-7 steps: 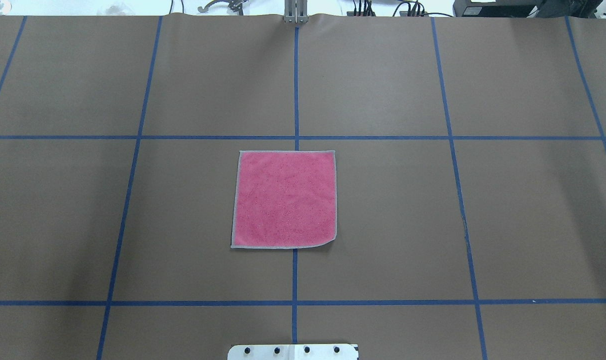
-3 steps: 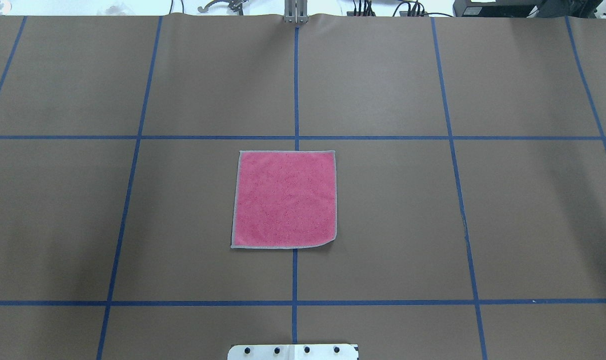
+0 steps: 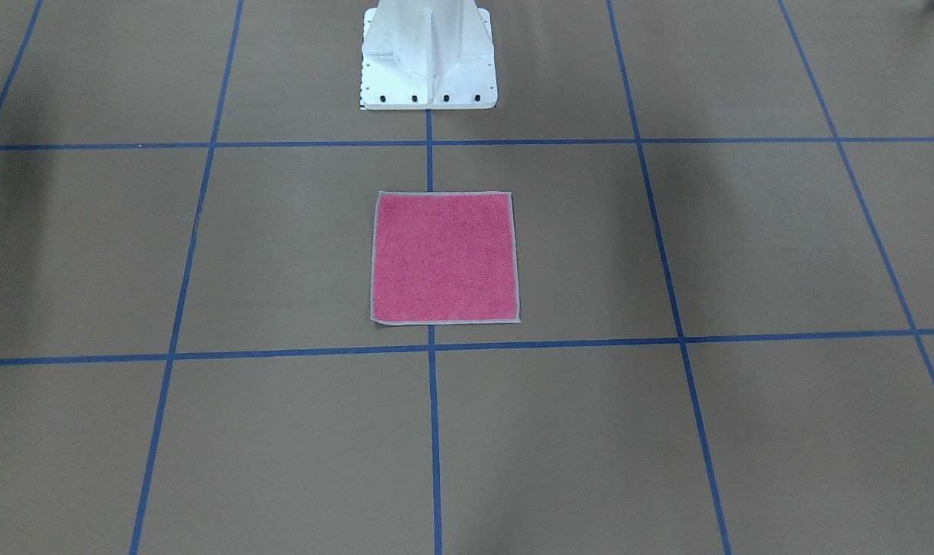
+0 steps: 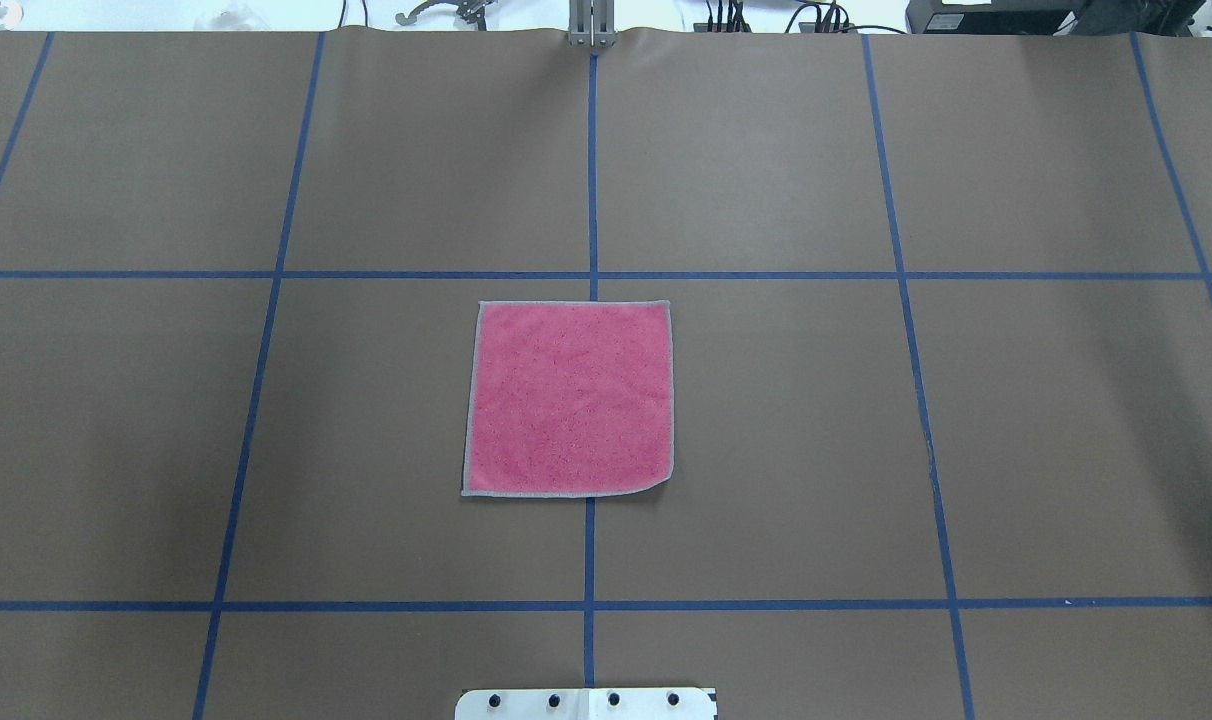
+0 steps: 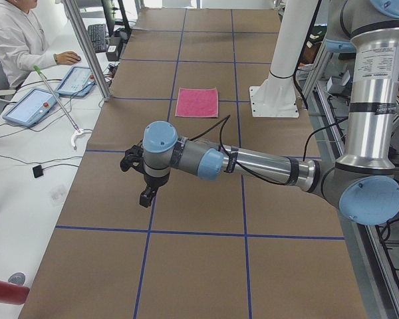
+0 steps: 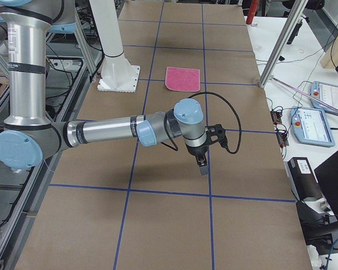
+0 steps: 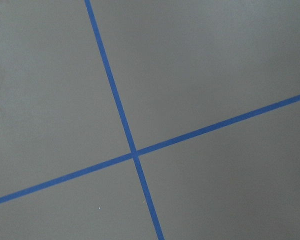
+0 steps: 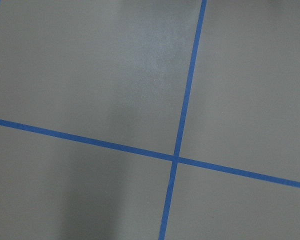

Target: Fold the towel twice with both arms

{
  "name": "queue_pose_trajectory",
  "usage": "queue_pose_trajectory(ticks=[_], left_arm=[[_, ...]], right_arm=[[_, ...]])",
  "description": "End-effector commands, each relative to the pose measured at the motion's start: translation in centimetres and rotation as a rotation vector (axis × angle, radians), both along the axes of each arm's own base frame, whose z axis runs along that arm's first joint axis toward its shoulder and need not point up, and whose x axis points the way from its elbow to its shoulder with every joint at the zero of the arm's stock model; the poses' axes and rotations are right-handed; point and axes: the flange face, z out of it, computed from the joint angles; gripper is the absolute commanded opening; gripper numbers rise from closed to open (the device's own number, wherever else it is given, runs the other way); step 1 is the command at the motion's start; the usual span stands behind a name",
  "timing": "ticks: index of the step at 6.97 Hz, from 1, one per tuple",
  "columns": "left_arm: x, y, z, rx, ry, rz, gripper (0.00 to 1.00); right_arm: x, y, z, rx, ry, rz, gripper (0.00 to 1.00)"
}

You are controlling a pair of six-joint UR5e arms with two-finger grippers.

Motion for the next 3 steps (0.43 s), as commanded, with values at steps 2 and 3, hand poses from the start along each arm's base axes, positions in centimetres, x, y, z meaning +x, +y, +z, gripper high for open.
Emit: queue_pose_trajectory(ticks=[2,3], left_arm=[[0.4,-0.6,-2.9,0.064,0.057,-0.096,1.0],[3.0,-0.7,-4.2,0.097,0.098,-0.1,1.0]], right_arm=[[-0.5,0.1,-1.1,-0.003,-0.069,0.002,1.0],[-1.0,0.3,-3.0,-0.022,-0.144,0.029,1.0]])
